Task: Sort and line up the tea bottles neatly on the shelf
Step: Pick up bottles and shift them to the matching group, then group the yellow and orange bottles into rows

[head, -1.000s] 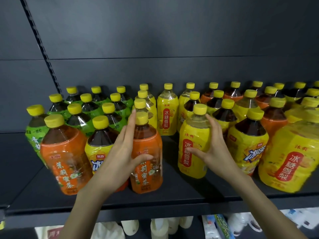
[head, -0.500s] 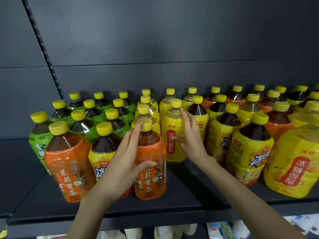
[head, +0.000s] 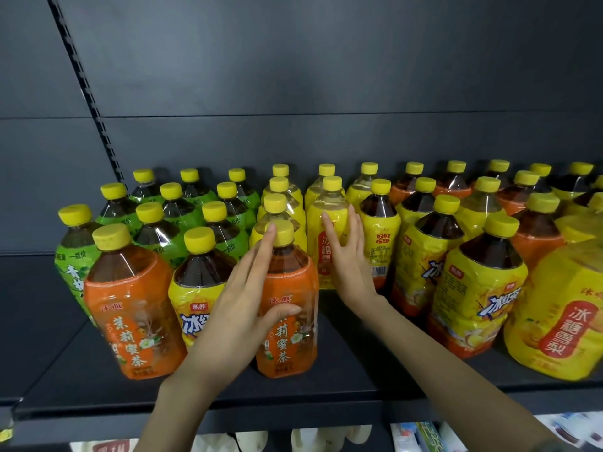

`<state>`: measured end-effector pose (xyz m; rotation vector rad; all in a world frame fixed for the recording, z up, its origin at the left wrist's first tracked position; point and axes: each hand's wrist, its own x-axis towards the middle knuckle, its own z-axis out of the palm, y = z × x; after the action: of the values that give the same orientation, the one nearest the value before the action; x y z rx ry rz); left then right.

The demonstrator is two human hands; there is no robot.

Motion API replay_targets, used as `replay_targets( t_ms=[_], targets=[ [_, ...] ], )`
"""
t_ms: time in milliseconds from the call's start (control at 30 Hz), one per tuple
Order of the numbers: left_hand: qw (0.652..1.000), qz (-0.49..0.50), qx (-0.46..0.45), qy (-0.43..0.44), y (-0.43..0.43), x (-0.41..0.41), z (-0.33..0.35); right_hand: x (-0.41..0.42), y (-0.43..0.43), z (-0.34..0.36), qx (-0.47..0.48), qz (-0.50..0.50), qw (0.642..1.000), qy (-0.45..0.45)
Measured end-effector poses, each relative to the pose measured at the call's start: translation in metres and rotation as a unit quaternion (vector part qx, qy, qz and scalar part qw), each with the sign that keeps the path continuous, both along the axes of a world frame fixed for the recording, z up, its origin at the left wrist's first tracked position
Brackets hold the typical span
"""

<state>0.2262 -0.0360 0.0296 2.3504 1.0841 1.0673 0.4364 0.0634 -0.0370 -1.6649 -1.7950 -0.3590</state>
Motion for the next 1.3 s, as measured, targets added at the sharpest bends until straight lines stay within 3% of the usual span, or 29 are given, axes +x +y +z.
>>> replay_targets(
  t_ms=[400, 567, 867, 1100, 1300],
  targets=[
    [0.997, 0.03, 0.069, 0.017, -0.004, 0.004, -0.013, 0.006, 0.0, 0.006, -0.035, 0.02, 0.999, -0.021],
    [0.984, 0.086, 0.157, 0.011, -0.011, 0.014, -0.04, 0.008, -0.041, 0.015, -0.09, 0.053, 0.993, 0.052],
    [0.965, 0.136, 0.222, -0.02, -0.037, 0.057, -0.062, 0.043, -0.158, 0.007, 0.059, -0.002, 0.99, 0.128],
    [0.991, -0.04, 0.109, -0.062, -0.056, 0.119, -0.065, 0.096, -0.225, -0.003, 0.148, -0.075, 0.977, 0.135],
    [0.992, -0.057, -0.022, -0.113, -0.044, 0.192, -0.048, 0.167, -0.244, 0.019, 0.19, -0.139, 0.965, 0.112]
  ],
)
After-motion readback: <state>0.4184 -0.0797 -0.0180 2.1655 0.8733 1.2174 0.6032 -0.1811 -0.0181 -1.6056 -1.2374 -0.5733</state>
